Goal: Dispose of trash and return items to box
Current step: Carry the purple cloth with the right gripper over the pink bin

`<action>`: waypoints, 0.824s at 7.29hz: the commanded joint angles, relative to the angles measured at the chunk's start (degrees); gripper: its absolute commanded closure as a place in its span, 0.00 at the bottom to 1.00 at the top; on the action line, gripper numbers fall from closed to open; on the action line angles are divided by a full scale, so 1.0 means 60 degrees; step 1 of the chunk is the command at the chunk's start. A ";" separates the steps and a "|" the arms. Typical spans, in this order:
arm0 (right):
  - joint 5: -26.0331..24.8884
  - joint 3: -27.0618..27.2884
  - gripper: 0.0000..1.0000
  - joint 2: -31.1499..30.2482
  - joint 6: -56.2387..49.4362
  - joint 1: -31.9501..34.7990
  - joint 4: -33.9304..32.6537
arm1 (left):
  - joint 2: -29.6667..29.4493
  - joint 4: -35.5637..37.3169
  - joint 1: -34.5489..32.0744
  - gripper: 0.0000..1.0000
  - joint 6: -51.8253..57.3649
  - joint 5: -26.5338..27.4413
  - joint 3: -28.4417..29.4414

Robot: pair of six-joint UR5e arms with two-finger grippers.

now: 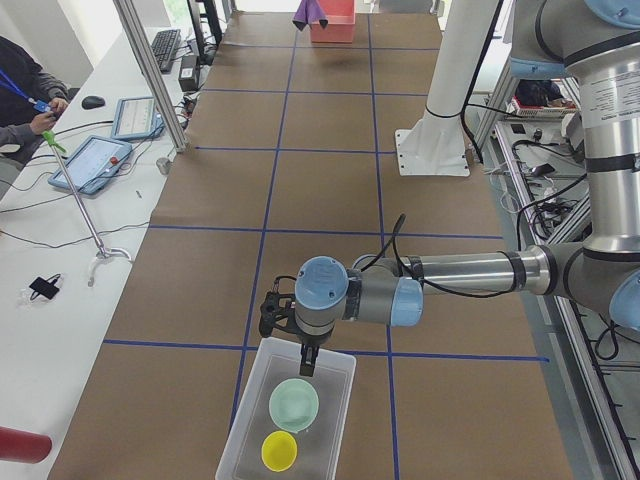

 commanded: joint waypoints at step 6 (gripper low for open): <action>-0.1693 -0.3075 1.00 -0.1571 -0.5572 0.2239 0.1425 | 0.0000 -0.0030 0.0000 0.02 0.0008 0.0000 -0.0060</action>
